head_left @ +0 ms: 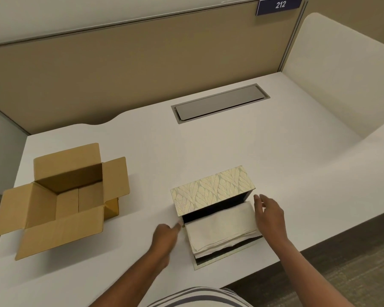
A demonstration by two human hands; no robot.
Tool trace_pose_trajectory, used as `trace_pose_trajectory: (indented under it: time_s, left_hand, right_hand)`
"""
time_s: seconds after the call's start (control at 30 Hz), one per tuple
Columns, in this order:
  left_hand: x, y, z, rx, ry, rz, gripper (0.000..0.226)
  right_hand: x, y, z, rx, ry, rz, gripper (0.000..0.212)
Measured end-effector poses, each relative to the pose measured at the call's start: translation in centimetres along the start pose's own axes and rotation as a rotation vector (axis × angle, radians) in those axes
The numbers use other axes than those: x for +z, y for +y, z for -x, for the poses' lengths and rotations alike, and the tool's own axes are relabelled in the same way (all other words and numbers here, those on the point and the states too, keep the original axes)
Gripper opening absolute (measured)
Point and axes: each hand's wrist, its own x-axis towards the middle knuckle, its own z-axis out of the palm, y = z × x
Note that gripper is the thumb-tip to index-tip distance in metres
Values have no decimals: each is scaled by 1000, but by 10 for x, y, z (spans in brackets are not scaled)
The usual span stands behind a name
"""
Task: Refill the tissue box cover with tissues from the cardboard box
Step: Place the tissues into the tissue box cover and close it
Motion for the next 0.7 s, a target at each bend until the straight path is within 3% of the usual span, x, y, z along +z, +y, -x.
trace_pose_trajectory:
  time_s: [0.1,0.3,0.47,0.63,0.7]
  left_hand:
    - [-20,21,-8,24,110,173,32]
    - [-24,48,-15,-43,-9,303,47]
    - [-13,51,-14,-76,-130,371,28]
    - [-18,48,-15,-30,-188,389,10]
    - [-20,46,-15,-10,-210,396,8]
  right_hand:
    - [-11,-16,-17,-61,17,-34,34]
    - [-21,-44,-45,-83,74,-51,29]
    - [-21,-59,-62,-58,-181,149,44]
    - [-21,-64,-68,27,-372,94,36]
    - [-25,-62,-67,69,-420,-5,22]
